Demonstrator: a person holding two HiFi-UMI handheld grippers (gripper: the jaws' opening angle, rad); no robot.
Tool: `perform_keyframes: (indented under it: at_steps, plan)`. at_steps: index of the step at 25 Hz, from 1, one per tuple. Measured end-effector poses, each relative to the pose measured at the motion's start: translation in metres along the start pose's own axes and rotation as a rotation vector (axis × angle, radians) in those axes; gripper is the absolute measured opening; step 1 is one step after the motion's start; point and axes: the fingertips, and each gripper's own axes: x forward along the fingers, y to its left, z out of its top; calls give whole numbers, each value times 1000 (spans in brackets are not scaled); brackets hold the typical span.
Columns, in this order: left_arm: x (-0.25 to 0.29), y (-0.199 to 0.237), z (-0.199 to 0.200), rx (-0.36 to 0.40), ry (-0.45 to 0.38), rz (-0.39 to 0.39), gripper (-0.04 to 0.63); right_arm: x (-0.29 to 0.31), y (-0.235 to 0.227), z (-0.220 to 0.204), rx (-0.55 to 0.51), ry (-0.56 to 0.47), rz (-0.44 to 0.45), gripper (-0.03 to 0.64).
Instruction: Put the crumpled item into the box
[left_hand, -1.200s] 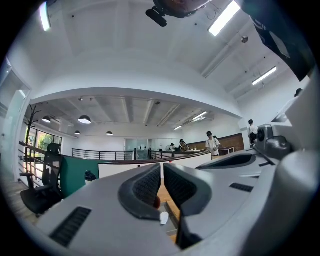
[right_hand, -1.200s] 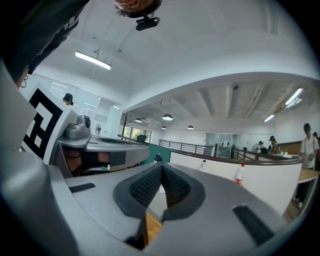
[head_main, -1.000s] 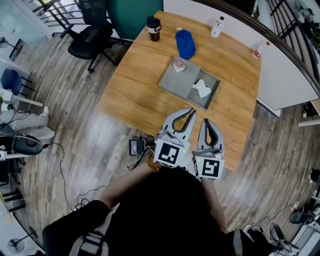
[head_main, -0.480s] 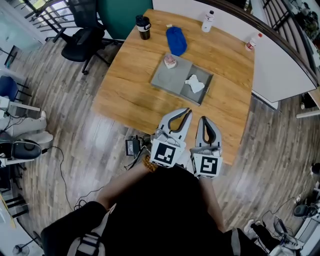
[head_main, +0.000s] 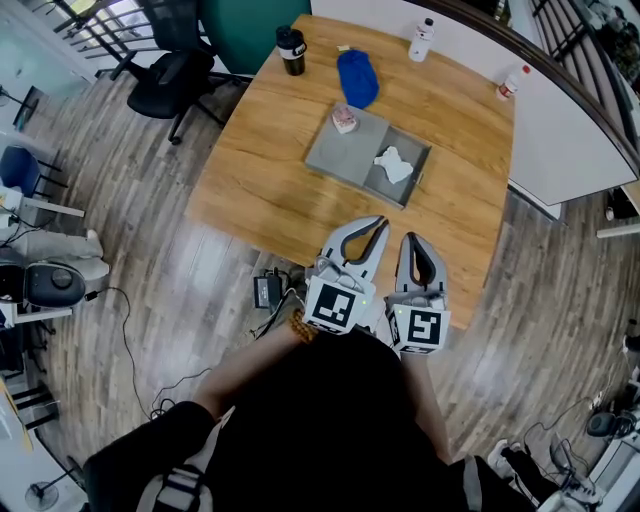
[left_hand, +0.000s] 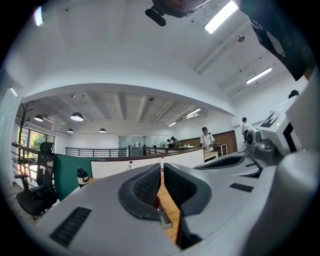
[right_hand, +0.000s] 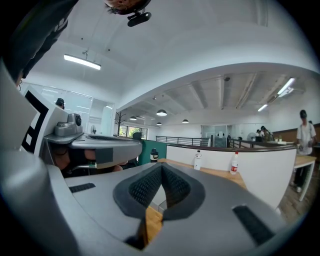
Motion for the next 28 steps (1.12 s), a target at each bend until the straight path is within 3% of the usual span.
perform_keyframes:
  at_steps: [14, 19, 28]
  plan:
    - [-12, 29, -8, 21, 43, 62, 37, 29, 0, -17, 19, 33, 72, -2]
    - [-16, 41, -12, 8, 57, 84, 37, 44, -1, -20, 74, 71, 87, -2]
    - [-22, 77, -21, -15, 72, 117, 37, 90, -11, -35, 22, 129, 115, -2]
